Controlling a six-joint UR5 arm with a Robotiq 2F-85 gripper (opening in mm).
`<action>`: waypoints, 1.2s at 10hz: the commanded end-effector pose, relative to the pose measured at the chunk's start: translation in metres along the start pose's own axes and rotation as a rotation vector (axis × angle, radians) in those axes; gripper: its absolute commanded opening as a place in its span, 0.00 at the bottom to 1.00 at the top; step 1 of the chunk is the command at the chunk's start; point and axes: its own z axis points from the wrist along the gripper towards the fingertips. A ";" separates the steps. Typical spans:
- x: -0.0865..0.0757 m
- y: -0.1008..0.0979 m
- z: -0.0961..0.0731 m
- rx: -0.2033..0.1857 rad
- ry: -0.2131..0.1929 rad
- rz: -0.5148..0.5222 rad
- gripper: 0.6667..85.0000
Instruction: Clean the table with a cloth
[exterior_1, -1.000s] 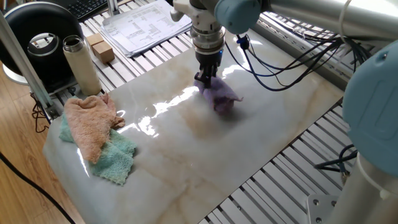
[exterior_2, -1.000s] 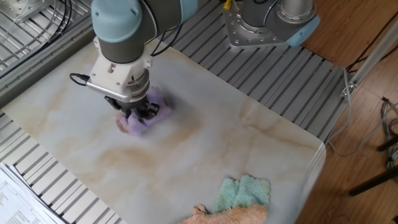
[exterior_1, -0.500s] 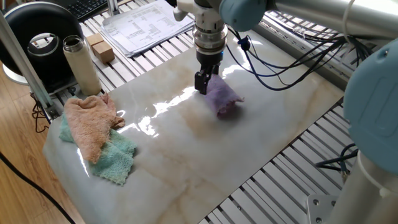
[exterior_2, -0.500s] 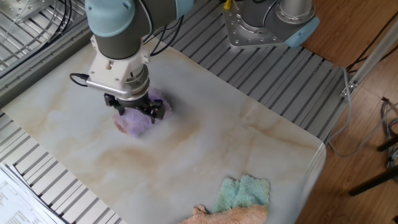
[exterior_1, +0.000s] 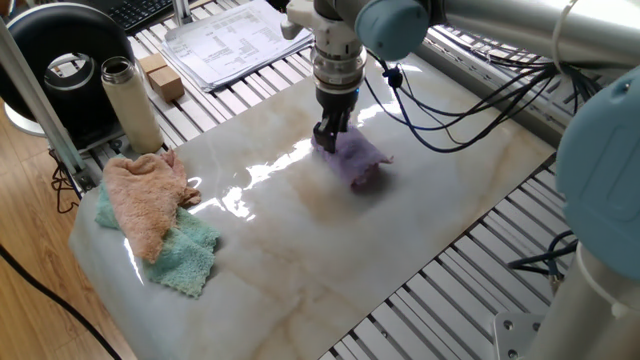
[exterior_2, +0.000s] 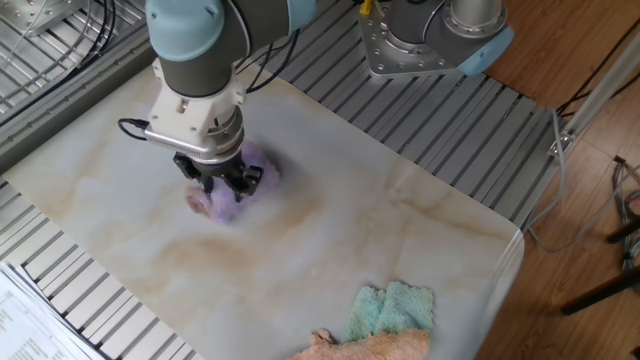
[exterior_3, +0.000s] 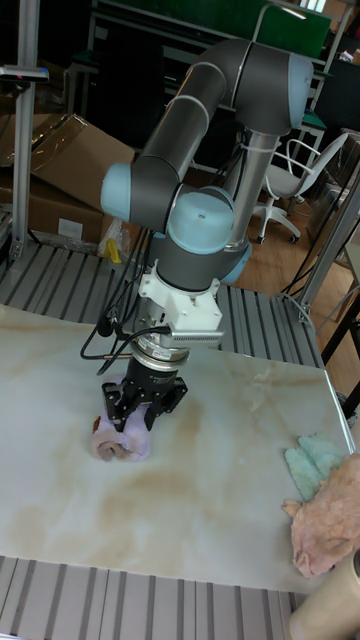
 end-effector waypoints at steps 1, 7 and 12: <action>-0.002 0.004 0.004 -0.023 -0.008 0.049 0.11; 0.013 -0.001 0.003 -0.004 0.043 0.063 0.04; 0.019 -0.001 -0.004 0.006 0.039 -0.061 0.99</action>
